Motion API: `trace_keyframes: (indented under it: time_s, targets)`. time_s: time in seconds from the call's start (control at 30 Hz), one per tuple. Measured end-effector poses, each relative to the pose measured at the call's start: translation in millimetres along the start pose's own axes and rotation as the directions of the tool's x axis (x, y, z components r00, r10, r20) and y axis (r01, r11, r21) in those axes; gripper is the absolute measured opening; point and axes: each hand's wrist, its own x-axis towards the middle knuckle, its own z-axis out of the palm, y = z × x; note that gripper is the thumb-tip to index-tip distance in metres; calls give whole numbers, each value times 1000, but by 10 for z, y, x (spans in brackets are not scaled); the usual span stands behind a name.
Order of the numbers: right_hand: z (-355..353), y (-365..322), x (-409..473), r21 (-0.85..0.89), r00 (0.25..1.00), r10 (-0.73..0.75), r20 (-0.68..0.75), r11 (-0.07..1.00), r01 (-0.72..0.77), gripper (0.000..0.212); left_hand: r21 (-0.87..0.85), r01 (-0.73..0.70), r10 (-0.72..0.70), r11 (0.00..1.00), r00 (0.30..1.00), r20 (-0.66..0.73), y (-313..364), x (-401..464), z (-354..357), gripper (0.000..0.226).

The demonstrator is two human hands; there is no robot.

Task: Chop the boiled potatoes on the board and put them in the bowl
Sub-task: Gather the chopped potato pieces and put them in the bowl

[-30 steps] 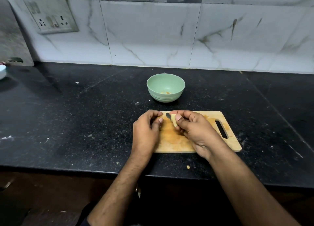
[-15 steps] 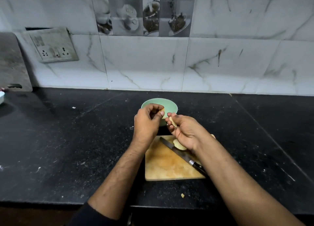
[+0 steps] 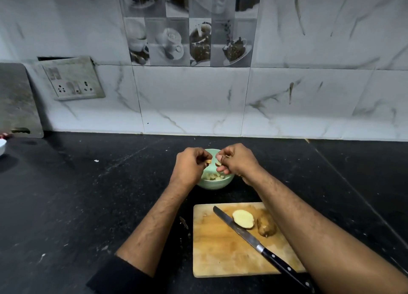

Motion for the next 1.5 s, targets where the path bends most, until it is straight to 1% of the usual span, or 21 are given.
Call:
trace_keyframes:
  time_s: [0.03, 0.13, 0.27, 0.37, 0.4, 0.47, 0.57, 0.63, 0.73, 0.77, 0.9, 1.0, 1.03, 1.17, 1.23, 1.3, 1.4, 1.5]
  targets:
    - [15, -10, 22, -58, 1000, -26, 9, 998, 27, 4, 16, -6, 6, 1000, 1000, 9, -24, 14, -4, 19]
    - [46, -18, 68, -199, 996, -93, 11, 976, 93, 7, 42, -2, 1, 999, 999, 32, -89, 31, 8, 16]
    - [73, -4, 130, -321, 992, -124, -21, 941, 111, 6, 146, -21, 12, 989, 998, 60, -134, 50, 82, 14]
    - [78, 23, 150, -417, 990, -138, 19, 899, 133, 12, 254, -71, 60, 965, 997, 50, -153, 70, 130, 10]
    - [73, 28, 149, -457, 987, -154, 40, 876, 155, 13, 274, -73, 64, 959, 997, 39, -161, 77, 137, 9]
    - [64, 42, 153, -532, 980, -194, 54, 825, 193, 24, 278, -50, 49, 959, 999, 14, -170, 81, 137, 9]
    - [49, 23, 138, -556, 974, -196, 114, 800, 226, 42, 279, -39, 48, 960, 999, -24, -189, 70, 121, 10]
    - [50, 5, 140, -505, 972, -165, 166, 833, 228, 49, 276, -41, 54, 960, 998, -39, -201, 60, 105, 10]
    - [49, -3, 168, -451, 976, -137, 166, 870, 199, 56, 270, -33, 48, 962, 997, -52, -208, 46, 77, 9]
    - [54, 0, 180, -458, 976, -143, 163, 865, 203, 53, 270, -28, 44, 962, 997, -56, -208, 41, 68, 8]
    - [63, 3, 185, -432, 973, -203, 114, 871, 232, 27, 274, -14, 31, 962, 998, -60, -214, 15, 35, 10]
    - [67, -4, 179, -469, 963, -257, 84, 842, 266, 14, 262, -19, 37, 965, 997, -61, -220, -5, 20, 12]
    - [74, -13, 172, -482, 962, -261, 79, 835, 266, 12, 257, -20, 37, 966, 997, -62, -221, -10, 16, 13]
    - [107, -34, 135, -532, 958, -280, 68, 802, 272, 21, 197, -19, 36, 980, 996, -83, -217, -30, 17, 15]
    - [123, -47, 95, -460, 949, -291, 119, 831, 313, 17, 149, -27, 41, 988, 995, -88, -214, -38, 19, 14]
    - [140, -40, 56, -313, 945, -276, 176, 894, 320, 15, 95, -42, 50, 995, 995, -82, -192, -53, 16, 10]
    - [164, -37, 13, -96, 960, -192, 202, 972, 214, 14, 49, -61, 66, 997, 994, -92, -162, -66, 4, 7]
    - [149, -17, 36, 72, 976, -131, 175, 990, 120, 20, 12, -36, 37, 999, 993, -111, -145, -85, -18, 14]
